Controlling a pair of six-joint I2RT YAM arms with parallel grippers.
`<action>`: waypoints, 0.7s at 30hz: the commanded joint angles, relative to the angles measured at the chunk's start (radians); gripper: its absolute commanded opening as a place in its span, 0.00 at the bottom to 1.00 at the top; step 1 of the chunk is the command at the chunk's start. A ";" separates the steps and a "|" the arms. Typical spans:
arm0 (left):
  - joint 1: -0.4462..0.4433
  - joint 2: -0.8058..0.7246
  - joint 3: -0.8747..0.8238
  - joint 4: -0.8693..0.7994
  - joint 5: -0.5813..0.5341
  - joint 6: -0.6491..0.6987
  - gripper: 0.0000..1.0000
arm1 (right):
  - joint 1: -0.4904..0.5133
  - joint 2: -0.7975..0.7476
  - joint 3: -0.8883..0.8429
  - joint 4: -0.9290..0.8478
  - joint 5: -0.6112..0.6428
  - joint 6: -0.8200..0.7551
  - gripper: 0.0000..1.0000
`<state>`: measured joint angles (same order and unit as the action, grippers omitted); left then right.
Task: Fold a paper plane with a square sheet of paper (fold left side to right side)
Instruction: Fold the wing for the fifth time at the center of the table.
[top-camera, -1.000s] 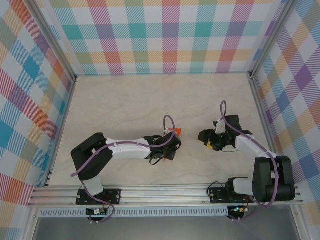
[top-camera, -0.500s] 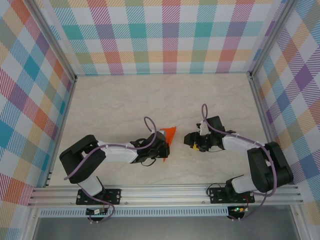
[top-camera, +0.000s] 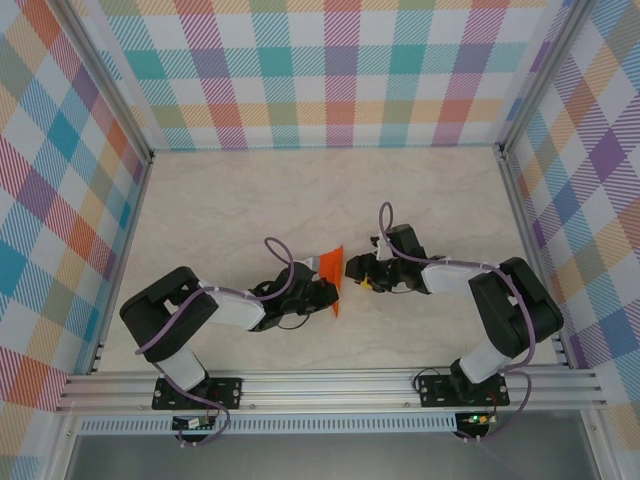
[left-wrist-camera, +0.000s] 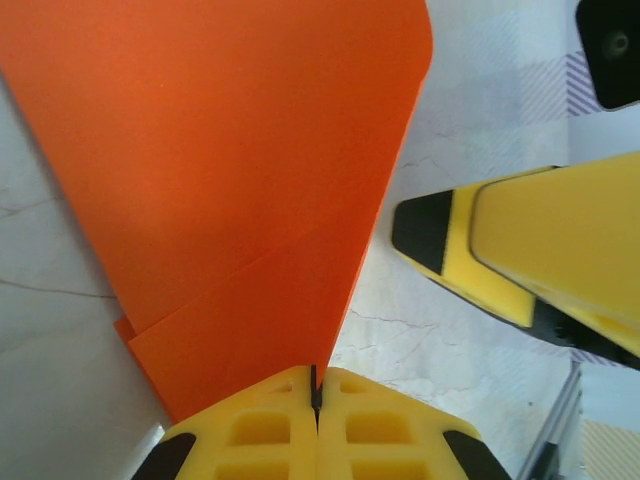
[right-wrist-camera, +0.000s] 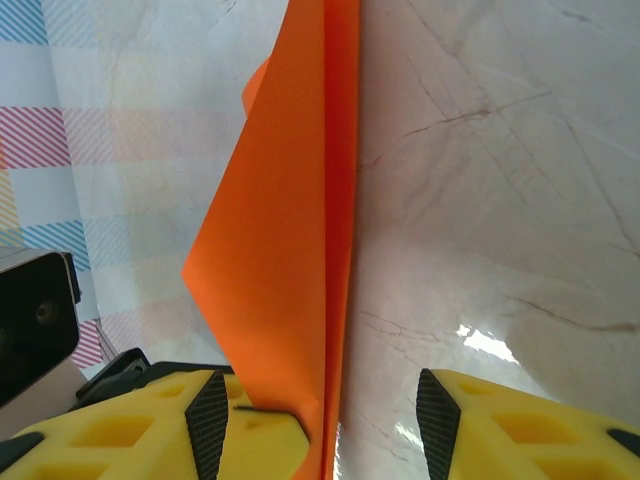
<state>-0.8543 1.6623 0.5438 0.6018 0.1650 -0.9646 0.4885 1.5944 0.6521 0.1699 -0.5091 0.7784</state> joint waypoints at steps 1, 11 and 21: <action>0.012 0.010 -0.023 0.109 0.028 -0.050 0.00 | 0.012 0.029 0.030 0.043 0.001 0.017 0.55; 0.029 0.036 -0.043 0.177 0.045 -0.101 0.00 | 0.022 0.105 0.076 0.064 -0.023 0.022 0.51; 0.050 0.113 -0.088 0.334 0.059 -0.180 0.00 | 0.034 0.152 0.099 0.071 -0.028 0.027 0.48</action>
<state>-0.8200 1.7641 0.4683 0.8398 0.2161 -1.1141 0.5110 1.7290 0.7204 0.2169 -0.5175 0.8017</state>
